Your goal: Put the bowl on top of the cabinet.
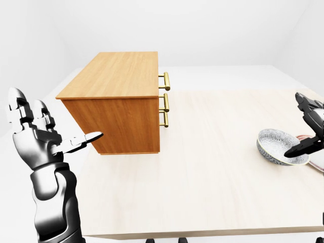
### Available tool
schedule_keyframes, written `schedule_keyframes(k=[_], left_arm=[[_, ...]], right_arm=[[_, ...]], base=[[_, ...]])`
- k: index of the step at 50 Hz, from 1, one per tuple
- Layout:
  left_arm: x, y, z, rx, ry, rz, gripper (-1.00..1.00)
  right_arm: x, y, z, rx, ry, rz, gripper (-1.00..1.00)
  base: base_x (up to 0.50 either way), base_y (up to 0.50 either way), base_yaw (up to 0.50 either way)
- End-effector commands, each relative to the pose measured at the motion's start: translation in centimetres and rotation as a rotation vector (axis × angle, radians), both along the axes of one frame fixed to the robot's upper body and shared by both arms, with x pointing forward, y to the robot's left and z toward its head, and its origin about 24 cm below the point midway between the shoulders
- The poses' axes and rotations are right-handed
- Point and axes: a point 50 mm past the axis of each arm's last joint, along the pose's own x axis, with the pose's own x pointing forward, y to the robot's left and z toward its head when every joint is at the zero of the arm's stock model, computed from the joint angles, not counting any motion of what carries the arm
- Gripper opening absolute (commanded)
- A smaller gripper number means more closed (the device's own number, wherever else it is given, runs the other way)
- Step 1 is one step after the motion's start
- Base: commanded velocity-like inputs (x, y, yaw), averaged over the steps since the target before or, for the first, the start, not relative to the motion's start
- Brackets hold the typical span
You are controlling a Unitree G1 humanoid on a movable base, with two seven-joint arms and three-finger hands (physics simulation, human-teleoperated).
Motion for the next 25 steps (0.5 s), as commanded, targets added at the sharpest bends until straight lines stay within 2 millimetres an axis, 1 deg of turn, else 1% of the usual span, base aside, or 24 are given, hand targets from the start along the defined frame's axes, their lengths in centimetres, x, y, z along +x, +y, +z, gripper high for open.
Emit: schedule_keyframes(k=[1,3,6,8,9,10,12,16,18,21,25], left_arm=[[0.3,-0.6,-0.7,-0.004,0.032,-0.015,1.0],[0.3,-0.5,-0.7,-0.005,0.031,-0.013,1.0],[0.4,-0.6,-0.7,-0.004,0.032,-0.014,1.0],[0.4,-0.7,-0.9,-0.004,0.038,-0.016,1.0],[0.4,-0.7,-0.9,-0.003,0.038,-0.016,1.0],[0.4,-0.7,-0.8,-0.001,0.035,-0.017,1.0],[0.3,-0.6,-0.7,-0.002,0.031,-0.015,1.0],[0.4,-0.7,-0.8,-0.002,0.035,-0.016,1.0],[0.4,-0.6,-0.8,-0.003,0.035,-0.015,1.0],[0.3,-0.7,-0.7,-0.001,0.03,-0.014,1.0],[0.3,-0.6,-0.7,0.0,0.03,-0.014,1.0]], right_arm=[[-0.1,-1.5,-3.0,0.018,0.136,-0.075,1.0],[-0.2,-1.6,-3.8,0.031,0.157,-0.081,1.0],[-0.2,-1.8,-4.3,0.041,0.17,-0.091,1.0],[-0.2,-1.9,-4.5,0.05,0.175,-0.091,1.0],[-0.4,-1.6,-4.3,0.042,0.177,-0.08,1.0],[-0.5,-1.7,-4.9,0.052,0.186,-0.09,1.0],[-0.6,-1.7,-5.1,0.06,0.205,-0.087,1.0],[-0.7,-1.7,-6.2,0.077,0.246,-0.091,1.0],[-0.8,-1.7,-6.3,0.075,0.253,-0.089,1.0],[-1.0,-1.7,-7.0,0.088,0.27,-0.094,1.0],[-1.1,-2.0,-7.4,0.099,0.284,-0.104,1.0]], base=[[0.0,0.0,0.0],[0.0,0.0,0.0],[0.0,0.0,0.0],[0.0,0.0,0.0],[0.0,0.0,0.0],[0.0,0.0,0.0],[0.0,0.0,0.0],[0.0,0.0,0.0],[0.0,0.0,0.0],[0.0,0.0,0.0],[0.0,0.0,0.0]])
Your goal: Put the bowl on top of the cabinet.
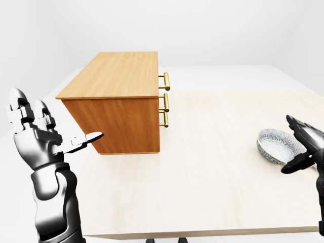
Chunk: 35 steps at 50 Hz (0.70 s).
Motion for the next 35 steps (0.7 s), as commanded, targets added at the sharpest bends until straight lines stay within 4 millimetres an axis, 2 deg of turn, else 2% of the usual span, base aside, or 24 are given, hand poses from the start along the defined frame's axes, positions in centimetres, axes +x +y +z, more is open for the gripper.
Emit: schedule_keyframes(k=[1,6,21,35], left_arm=[[0.3,-0.6,-0.6,-0.003,0.025,-0.014,1.0],[0.3,-0.6,-0.7,-0.003,0.029,-0.014,1.0],[0.2,-0.6,-0.5,0.0,0.02,-0.014,1.0],[0.2,-0.6,-0.4,-0.001,0.015,-0.013,1.0]], right_arm=[[-0.5,-0.6,-2.5,0.043,0.081,-0.039,1.0],[-0.5,-0.6,-2.7,0.044,0.083,-0.039,1.0],[0.2,-1.8,-5.6,0.104,0.12,-0.106,1.0],[0.7,-2.3,-5.7,0.13,0.124,-0.121,1.0]], base=[[0.0,0.0,0.0],[0.0,0.0,0.0],[0.0,0.0,0.0],[0.0,0.0,0.0]])
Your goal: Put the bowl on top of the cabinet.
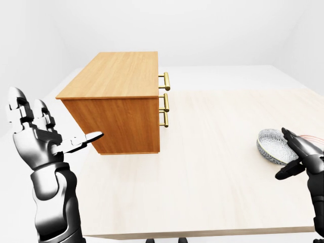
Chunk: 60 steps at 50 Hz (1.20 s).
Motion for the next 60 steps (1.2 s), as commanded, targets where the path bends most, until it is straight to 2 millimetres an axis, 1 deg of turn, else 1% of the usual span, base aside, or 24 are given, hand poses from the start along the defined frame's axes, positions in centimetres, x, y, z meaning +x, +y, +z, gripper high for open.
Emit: schedule_keyframes(k=[1,10,15,18,29,34,38,42,43,51,56,60], left_arm=[[0.3,-0.6,-0.5,-0.003,0.019,-0.014,1.0],[0.4,-0.5,-0.7,-0.006,0.032,-0.014,1.0],[0.3,-0.6,-0.6,-0.004,0.027,-0.014,1.0],[0.3,-0.5,-0.5,-0.004,0.022,-0.013,1.0],[0.2,-0.6,-0.4,-0.003,0.016,-0.012,1.0],[0.3,-0.5,-0.6,-0.005,0.026,-0.012,1.0],[0.3,-0.5,-0.7,-0.007,0.029,-0.012,1.0],[0.3,-0.5,-0.7,-0.007,0.028,-0.012,1.0],[0.4,-0.5,-0.7,-0.007,0.032,-0.012,1.0],[0.3,-0.6,-0.6,-0.004,0.025,-0.013,1.0],[0.2,-0.5,-0.6,-0.005,0.023,-0.011,1.0],[0.2,-0.5,-0.6,-0.004,0.025,-0.012,1.0]], right_arm=[[0.2,-0.6,-1.1,0.03,0.03,-0.033,1.0],[0.4,-0.7,-2.0,0.037,0.051,-0.049,1.0],[0.7,-0.7,-1.9,0.033,0.056,-0.047,1.0],[0.9,-0.4,-2.2,0.035,0.057,-0.041,1.0],[1.5,-0.4,-3.9,0.043,0.098,-0.038,1.0],[1.9,-0.3,-3.6,0.046,0.106,-0.038,1.0],[2.1,-0.1,-3.9,0.048,0.112,-0.034,1.0],[1.9,-0.1,-4.5,0.064,0.118,-0.038,1.0],[1.7,0.0,-4.9,0.07,0.124,-0.039,1.0],[1.5,-0.1,-5.5,0.08,0.127,-0.042,1.0],[0.9,0.2,-6.7,0.087,0.143,-0.042,1.0],[0.8,0.2,-7.0,0.092,0.148,-0.044,1.0]], base=[[0.0,0.0,0.0],[0.0,0.0,0.0],[0.0,0.0,0.0],[0.0,0.0,0.0],[0.0,0.0,0.0],[0.0,0.0,0.0],[0.0,0.0,0.0],[0.0,0.0,0.0],[0.0,0.0,0.0],[0.0,0.0,0.0],[0.0,0.0,0.0],[0.0,0.0,0.0]])
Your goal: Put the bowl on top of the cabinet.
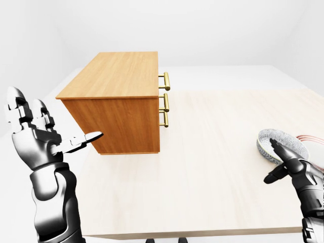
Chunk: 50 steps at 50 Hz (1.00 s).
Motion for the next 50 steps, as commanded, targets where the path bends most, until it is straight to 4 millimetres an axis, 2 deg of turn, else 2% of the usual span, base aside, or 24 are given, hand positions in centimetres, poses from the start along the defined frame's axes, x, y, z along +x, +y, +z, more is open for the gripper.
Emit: schedule_keyframes(k=[1,13,21,22,24,25,37,43,47,50], left_arm=[[0.3,-0.5,-0.6,-0.004,0.026,-0.013,1.0],[0.3,-0.5,-0.5,-0.004,0.021,-0.013,1.0],[0.3,-0.6,-0.5,-0.004,0.021,-0.013,1.0],[0.3,-0.5,-0.5,-0.004,0.021,-0.013,1.0],[0.3,-0.5,-0.6,-0.005,0.025,-0.012,1.0],[0.3,-0.5,-0.6,-0.005,0.025,-0.012,1.0],[0.3,-0.5,-0.7,-0.004,0.029,-0.012,1.0],[0.4,-0.5,-0.7,-0.006,0.032,-0.012,1.0],[0.4,-0.5,-0.6,-0.005,0.027,-0.011,1.0],[0.4,-0.5,-0.7,-0.006,0.03,-0.011,1.0]], right_arm=[[-0.8,0.2,-2.0,0.022,0.033,0.003,1.0],[-1.4,1.0,-3.7,0.046,0.057,0.014,1.0],[-1.5,1.1,-3.7,0.056,0.056,0.017,1.0],[-1.5,1.1,-3.7,0.055,0.056,0.017,0.93],[-1.5,1.1,-3.7,0.058,0.054,0.02,-0.65],[-1.5,1.1,-3.7,0.061,0.049,0.021,-1.0],[-1.6,1.0,-3.7,0.066,0.045,0.014,-1.0],[-1.1,0.9,-3.1,0.057,0.032,0.02,-1.0],[0.2,0.8,-1.2,0.032,0.006,0.038,-1.0],[1.4,0.5,1.2,-0.011,-0.013,0.053,-1.0]], base=[[0.0,0.0,0.0],[0.0,0.0,0.0],[0.0,0.0,0.0],[0.0,0.0,0.0],[0.0,0.0,0.0],[0.0,0.0,0.0],[0.0,0.0,0.0],[0.0,0.0,0.0],[0.0,0.0,0.0],[0.0,0.0,0.0]])
